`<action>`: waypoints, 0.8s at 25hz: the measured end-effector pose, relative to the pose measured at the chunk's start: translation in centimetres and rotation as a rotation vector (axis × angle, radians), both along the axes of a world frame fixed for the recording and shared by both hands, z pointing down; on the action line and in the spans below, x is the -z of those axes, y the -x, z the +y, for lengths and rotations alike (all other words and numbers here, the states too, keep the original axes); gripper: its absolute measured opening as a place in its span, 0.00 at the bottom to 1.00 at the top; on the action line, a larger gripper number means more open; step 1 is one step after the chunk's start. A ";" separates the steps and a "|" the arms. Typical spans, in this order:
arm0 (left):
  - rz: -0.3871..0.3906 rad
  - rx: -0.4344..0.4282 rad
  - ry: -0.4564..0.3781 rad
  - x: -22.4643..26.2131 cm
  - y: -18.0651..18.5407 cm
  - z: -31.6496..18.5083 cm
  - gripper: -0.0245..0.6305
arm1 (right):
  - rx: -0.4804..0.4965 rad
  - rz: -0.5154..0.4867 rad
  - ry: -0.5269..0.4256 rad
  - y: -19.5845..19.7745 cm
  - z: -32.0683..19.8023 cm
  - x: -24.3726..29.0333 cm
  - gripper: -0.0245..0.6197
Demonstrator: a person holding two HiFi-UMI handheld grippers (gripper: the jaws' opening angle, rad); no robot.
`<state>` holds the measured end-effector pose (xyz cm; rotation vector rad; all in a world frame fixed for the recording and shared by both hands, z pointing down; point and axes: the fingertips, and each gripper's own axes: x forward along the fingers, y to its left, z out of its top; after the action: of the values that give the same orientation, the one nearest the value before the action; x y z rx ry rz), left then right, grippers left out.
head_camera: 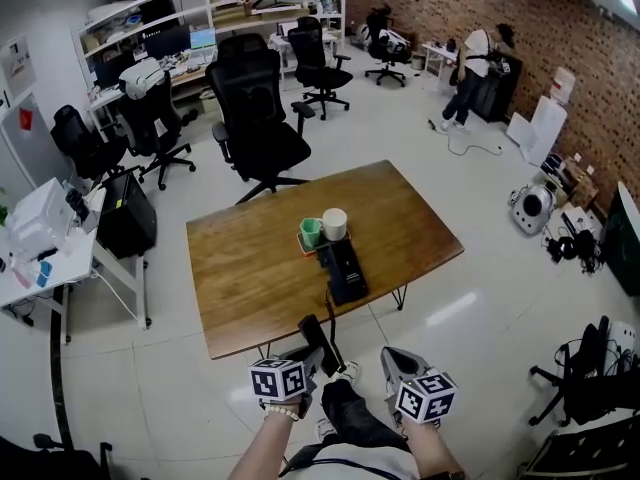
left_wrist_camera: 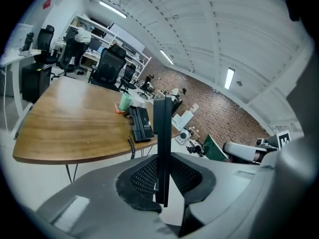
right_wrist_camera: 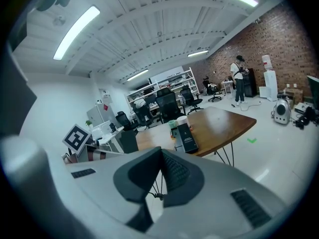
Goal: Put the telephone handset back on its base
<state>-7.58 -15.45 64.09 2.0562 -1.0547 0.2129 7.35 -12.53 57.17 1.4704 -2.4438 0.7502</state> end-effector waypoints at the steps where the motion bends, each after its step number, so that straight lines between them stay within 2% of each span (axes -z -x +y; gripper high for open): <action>1: 0.007 -0.006 0.002 -0.1 0.0 -0.5 0.15 | 0.002 -0.001 0.000 0.2 -0.3 0.0 0.05; 9: 0.120 -0.116 0.004 -0.7 -1.4 -5.8 0.14 | 0.011 -0.014 -0.007 1.2 -4.4 -0.2 0.05; 18: 0.127 -0.213 0.059 -2.6 -2.6 -12.4 0.14 | -0.011 -0.019 -0.001 1.0 -10.2 -0.4 0.05; 20: 0.150 -0.239 0.068 -3.0 -3.0 -13.8 0.14 | -0.008 -0.019 0.001 1.3 -11.5 -0.5 0.05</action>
<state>-4.61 -29.29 67.10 2.0992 -0.7011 0.2085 6.07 -24.04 57.63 1.4796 -2.4521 0.7704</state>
